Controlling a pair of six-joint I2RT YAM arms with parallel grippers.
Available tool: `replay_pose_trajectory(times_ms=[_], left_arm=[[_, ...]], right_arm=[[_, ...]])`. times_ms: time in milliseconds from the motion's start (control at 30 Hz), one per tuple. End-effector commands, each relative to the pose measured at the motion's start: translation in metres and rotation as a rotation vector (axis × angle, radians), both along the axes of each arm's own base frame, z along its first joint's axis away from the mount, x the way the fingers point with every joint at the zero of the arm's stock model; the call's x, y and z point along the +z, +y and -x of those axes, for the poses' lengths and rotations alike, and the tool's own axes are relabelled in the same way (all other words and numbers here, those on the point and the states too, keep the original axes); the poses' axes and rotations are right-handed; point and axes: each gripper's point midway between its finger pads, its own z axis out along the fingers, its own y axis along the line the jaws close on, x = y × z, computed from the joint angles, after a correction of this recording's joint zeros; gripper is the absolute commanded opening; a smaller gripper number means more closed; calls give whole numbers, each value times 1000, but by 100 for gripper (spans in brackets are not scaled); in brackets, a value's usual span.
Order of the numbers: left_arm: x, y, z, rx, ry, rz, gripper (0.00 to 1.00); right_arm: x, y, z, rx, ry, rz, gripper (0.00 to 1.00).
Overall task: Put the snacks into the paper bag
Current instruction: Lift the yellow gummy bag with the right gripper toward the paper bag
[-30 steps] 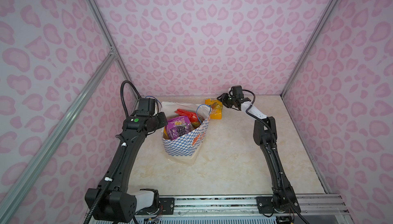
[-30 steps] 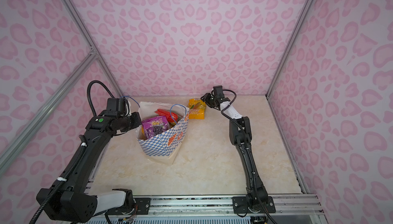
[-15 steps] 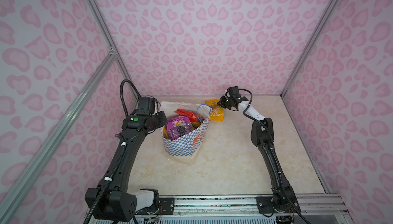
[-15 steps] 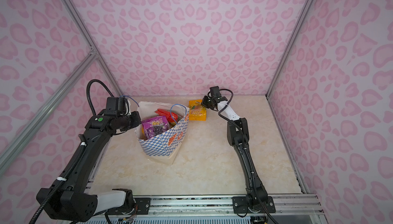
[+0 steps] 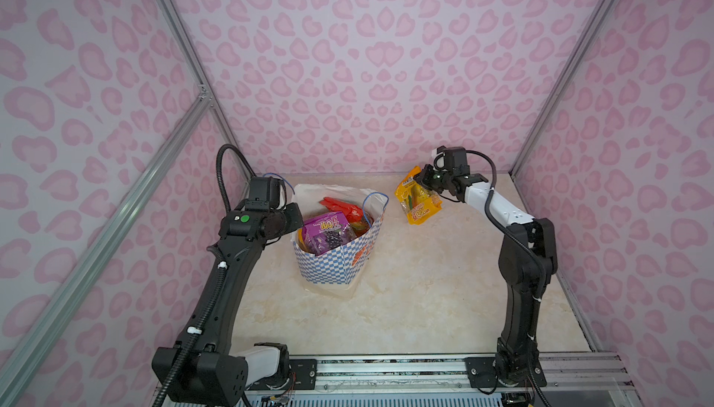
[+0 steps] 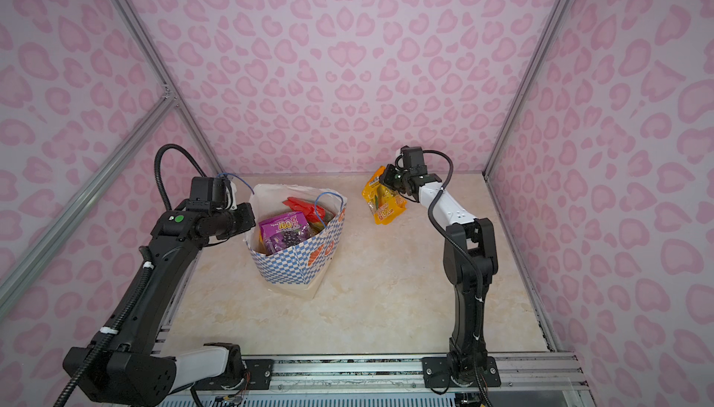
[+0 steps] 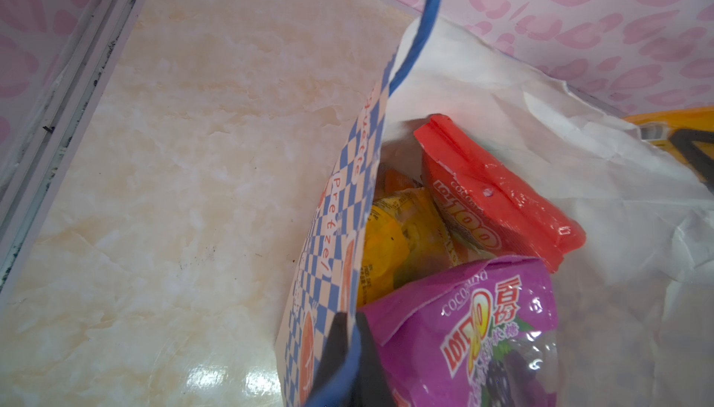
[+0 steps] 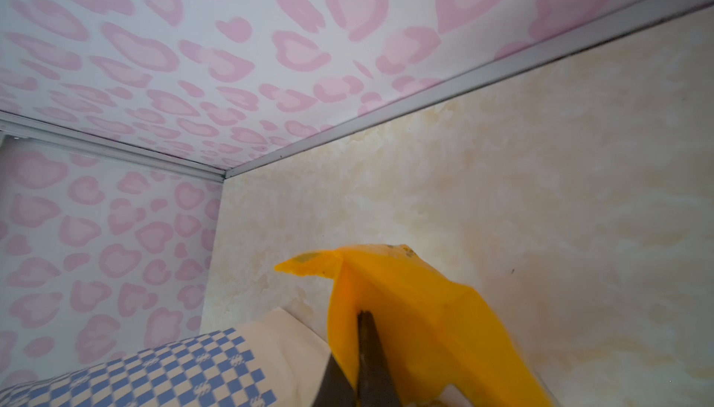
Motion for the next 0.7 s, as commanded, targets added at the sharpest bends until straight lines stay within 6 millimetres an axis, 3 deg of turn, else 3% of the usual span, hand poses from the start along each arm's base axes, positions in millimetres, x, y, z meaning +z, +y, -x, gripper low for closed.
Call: replay_pose_trajectory(times_ms=[0,167,333,467,567,667], left_arm=[[16,-5,-5,-34,-67,13,5],[26,-14,-1,-83,-94,39,5],[32,-24,5,-128,-111,74,6],[32,-33,8,-159,-115,92,6],[31,-31,8,-145,-112,90,6],[30,-28,6,-124,-111,84,5]], right_arm=[[77,6,15,31,-202,-52,0],[179,12,62,43,-408,-51,0],[271,39,113,86,-620,-71,0],[314,70,145,144,-729,-100,0],[331,101,164,209,-785,-132,0],[336,132,177,282,-800,-170,0]])
